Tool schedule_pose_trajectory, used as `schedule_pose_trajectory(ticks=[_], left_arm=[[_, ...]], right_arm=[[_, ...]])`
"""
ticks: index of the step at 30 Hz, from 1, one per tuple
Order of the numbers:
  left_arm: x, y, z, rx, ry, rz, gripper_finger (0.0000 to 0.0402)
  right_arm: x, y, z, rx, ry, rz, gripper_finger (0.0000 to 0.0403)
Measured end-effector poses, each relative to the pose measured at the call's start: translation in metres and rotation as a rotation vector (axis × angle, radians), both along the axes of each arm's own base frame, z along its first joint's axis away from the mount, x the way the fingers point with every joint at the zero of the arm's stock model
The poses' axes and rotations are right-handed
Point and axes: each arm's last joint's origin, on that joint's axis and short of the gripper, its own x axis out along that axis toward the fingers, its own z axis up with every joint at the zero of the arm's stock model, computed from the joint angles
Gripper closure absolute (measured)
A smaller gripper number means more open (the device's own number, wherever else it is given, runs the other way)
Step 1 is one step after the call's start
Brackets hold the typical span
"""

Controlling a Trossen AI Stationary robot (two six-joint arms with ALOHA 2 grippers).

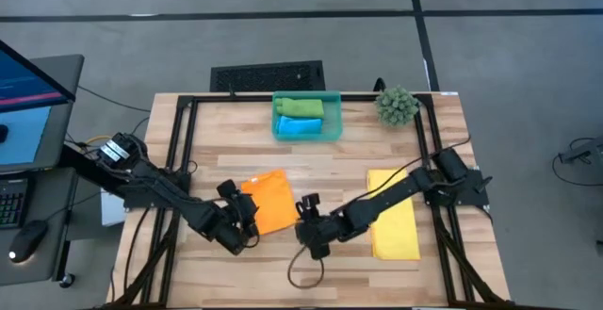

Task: Roll microfiber towels into tight, uniform cylinder then place into a basket
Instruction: Roll the orange towel

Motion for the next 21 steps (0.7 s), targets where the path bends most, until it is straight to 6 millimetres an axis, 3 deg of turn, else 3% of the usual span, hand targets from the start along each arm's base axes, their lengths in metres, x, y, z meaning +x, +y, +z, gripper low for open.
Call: schedule_pose_trajectory(ticks=[4,7,9,21], left_arm=[[0.002,0.001,-0.006,-0.05,0.005,-0.036,0.0198],[0.004,-0.002,-0.009,-0.091,-0.026,-0.075,0.0198],[0.005,-0.004,-0.009,-0.105,-0.027,-0.098,0.0198],[0.006,-0.006,-0.009,-0.122,-0.011,-0.134,0.0198]], right_arm=[[0.014,-0.012,-0.013,0.054,0.0,-0.007,0.0255],[0.012,-0.017,-0.024,0.069,0.055,0.003,0.0254],[0.02,-0.017,-0.027,0.094,0.018,0.003,0.0253],[0.024,-0.037,-0.036,0.076,0.053,-0.05,0.0257]])
